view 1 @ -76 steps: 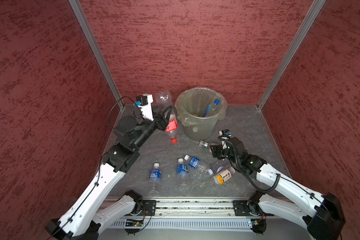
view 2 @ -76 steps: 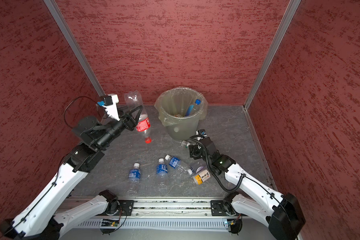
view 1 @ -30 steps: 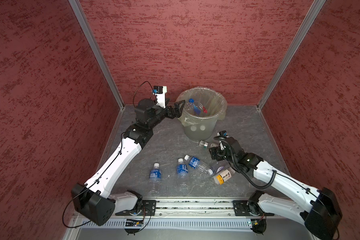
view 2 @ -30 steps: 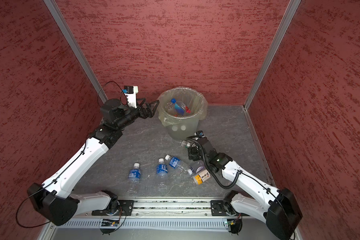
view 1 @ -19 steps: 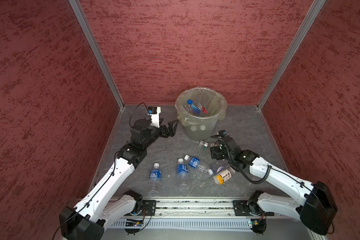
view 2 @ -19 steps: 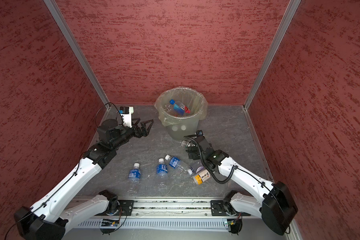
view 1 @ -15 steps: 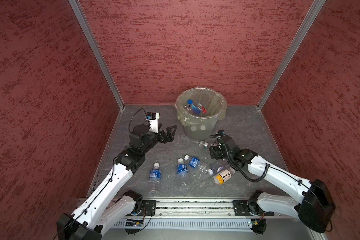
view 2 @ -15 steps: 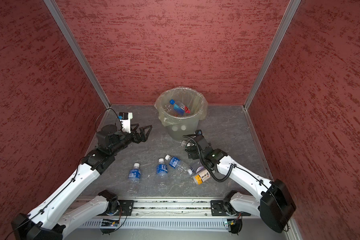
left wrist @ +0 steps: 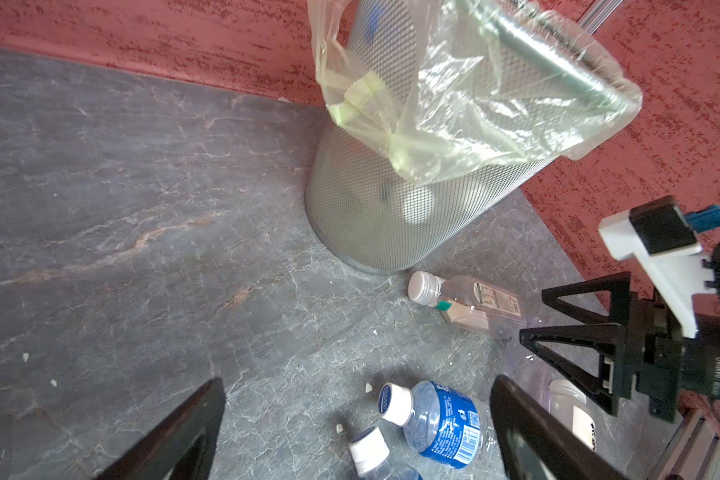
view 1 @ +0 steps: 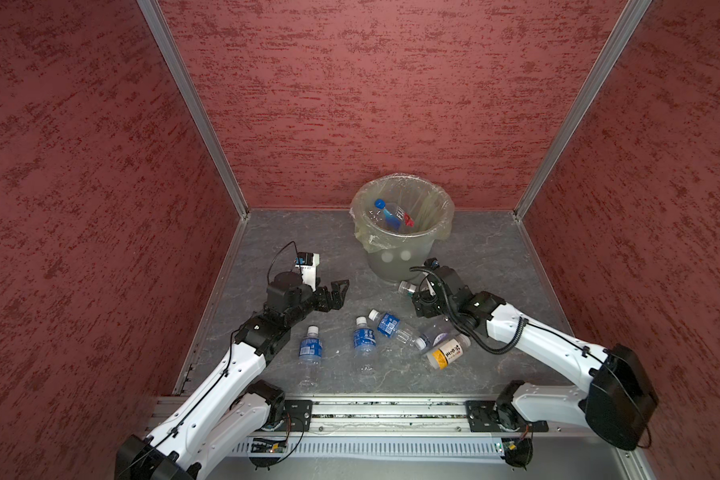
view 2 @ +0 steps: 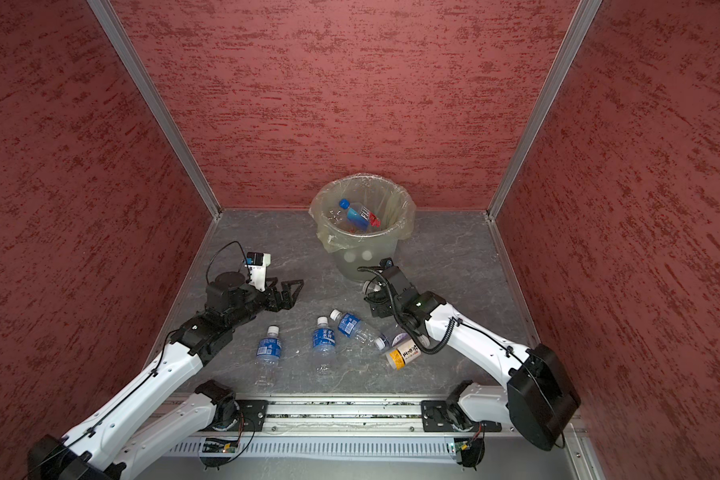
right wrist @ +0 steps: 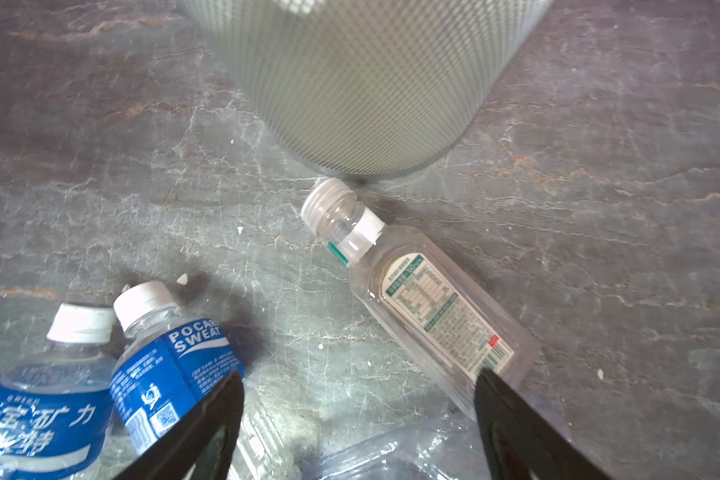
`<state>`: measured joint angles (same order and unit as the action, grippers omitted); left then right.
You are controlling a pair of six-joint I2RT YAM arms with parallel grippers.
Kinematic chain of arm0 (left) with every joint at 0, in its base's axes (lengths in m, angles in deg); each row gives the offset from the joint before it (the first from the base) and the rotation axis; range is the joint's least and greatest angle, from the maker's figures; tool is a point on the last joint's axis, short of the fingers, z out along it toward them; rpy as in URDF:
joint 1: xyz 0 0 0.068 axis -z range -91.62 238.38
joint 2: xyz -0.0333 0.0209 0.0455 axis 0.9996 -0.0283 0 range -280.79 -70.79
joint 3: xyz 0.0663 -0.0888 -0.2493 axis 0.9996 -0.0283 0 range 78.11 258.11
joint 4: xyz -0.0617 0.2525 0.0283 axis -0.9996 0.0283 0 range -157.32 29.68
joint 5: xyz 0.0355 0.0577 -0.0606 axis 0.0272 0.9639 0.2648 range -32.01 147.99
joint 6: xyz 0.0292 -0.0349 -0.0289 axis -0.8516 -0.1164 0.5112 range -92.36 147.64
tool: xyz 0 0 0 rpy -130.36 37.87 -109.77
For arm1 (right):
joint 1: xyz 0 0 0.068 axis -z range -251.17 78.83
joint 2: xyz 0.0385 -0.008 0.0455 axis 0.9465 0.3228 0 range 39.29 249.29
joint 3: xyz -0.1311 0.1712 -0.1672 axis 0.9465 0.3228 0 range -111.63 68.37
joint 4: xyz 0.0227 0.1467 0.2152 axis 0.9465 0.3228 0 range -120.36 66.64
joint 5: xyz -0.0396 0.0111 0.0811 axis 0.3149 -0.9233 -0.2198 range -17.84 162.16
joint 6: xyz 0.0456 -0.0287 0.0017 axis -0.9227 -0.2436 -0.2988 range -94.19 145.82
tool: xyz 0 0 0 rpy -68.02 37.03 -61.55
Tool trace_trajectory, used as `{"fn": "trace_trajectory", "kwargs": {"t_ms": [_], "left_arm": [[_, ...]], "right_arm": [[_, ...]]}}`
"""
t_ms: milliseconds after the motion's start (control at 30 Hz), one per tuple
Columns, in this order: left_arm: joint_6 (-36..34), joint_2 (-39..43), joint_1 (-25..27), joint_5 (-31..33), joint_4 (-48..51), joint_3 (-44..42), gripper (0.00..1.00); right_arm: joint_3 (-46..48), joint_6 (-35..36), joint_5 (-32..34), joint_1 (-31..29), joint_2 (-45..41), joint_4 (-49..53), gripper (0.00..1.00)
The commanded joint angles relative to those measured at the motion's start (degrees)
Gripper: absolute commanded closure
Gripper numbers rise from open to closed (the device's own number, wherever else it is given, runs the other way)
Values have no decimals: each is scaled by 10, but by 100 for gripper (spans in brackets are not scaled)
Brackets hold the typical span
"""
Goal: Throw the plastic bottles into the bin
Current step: 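Withdraw the left gripper while the right gripper moves to the Pocari Sweat bottle, then lower the right gripper onto the blue-labelled Pocari Sweat bottle and close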
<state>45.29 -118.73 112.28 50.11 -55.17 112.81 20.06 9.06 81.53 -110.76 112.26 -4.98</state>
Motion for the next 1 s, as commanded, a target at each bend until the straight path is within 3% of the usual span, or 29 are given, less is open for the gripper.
{"fn": "trace_trajectory", "kwargs": {"t_ms": [0,267,967], "left_arm": [[13,7,0,-14,-3,-15,1],[20,-1,0,-21,-15,-45,1],[22,-14,-13,-36,-34,-90,1]], "right_arm": [[-10,15,-69,-18,-3,-20,16],[-35,25,-68,-102,50,-8,21],[-80,54,-44,-135,155,35,17]]}}
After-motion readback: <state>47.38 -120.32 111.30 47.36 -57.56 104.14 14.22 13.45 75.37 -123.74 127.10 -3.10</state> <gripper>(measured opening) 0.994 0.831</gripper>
